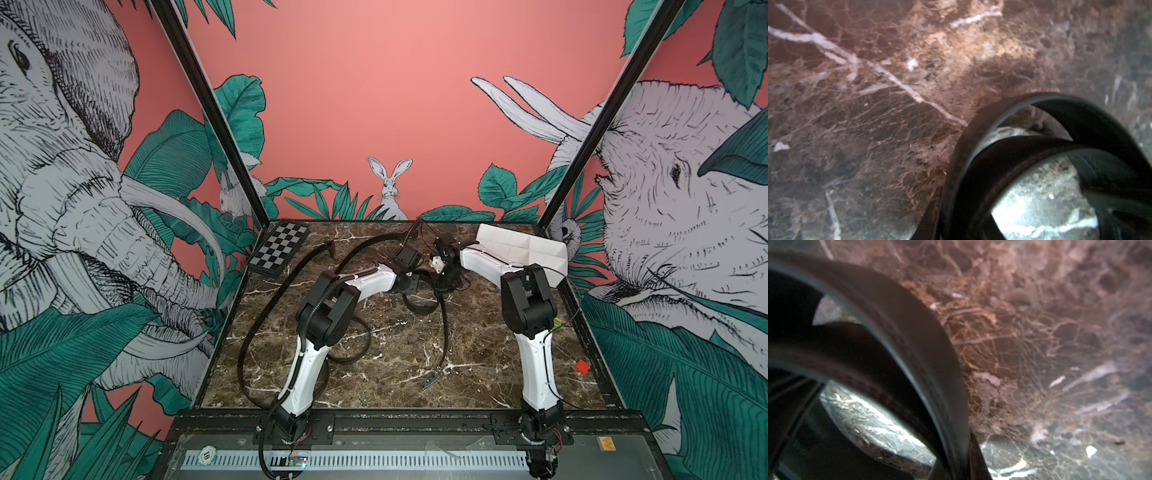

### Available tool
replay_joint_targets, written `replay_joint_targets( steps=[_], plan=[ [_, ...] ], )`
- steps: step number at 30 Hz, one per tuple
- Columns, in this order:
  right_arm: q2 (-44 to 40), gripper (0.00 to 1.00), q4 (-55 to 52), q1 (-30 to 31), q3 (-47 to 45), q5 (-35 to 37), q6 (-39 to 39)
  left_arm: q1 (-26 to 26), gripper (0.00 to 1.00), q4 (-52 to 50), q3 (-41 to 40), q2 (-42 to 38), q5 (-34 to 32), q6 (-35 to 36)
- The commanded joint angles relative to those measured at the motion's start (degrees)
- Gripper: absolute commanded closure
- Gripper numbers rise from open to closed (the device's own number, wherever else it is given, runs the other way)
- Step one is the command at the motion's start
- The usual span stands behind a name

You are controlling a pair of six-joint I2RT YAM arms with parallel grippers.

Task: Place the belts into the storage roll
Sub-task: Roll the belt at the center of the board.

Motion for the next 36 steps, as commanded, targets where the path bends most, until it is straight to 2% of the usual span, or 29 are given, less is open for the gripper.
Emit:
replay_joint_targets(
  steps=[1,4,7,12,17,21,25,29,34,36],
  plan=[
    [0.66,0.96,-2.16,0.64,-2.90,1.42,1.87,-1.41,0.66,-17.19,-8.78,6.13,6.00,0.00],
    [0.46,0.99,-2.23,0.66,-3.49,2.14,2.58,-1.48,0.54,-15.82,-10.75,0.98,6.74,-0.27],
    [0.30,1.00,-2.77,0.65,-3.58,2.79,2.75,-1.73,0.37,-13.47,-12.51,-5.83,7.30,-0.86],
    [-0.02,1.00,-2.90,0.60,-3.49,3.23,2.92,-2.88,0.24,-10.50,-14.07,-14.47,7.11,-1.05],
    [-0.02,1.00,-3.21,0.58,-3.24,3.13,3.13,-6.32,0.22,-6.59,-17.64,-22.01,5.09,-1.07],
    [0.00,1.00,-3.06,0.62,-3.16,3.07,3.16,-9.54,0.20,-4.31,-21.49,-27.68,-0.52,-1.52],
    [-0.18,1.00,-2.51,0.79,-3.56,2.94,3.15,-9.83,0.17,-0.36,-24.04,-31.12,-1.66,-3.81],
    [-0.18,1.00,-2.60,0.91,-3.56,2.83,3.12,-12.35,0.17,4.97,-21.95,-30.50,4.27,0.75],
    [0.08,1.00,-2.94,0.86,-3.28,2.72,3.22,-20.25,0.17,2.15,-16.57,-25.53,13.54,11.36],
    [0.16,1.00,-2.85,0.97,-3.32,2.64,3.24,-21.86,0.17,-0.22,-15.82,-23.97,16.51,13.76]
  ],
)
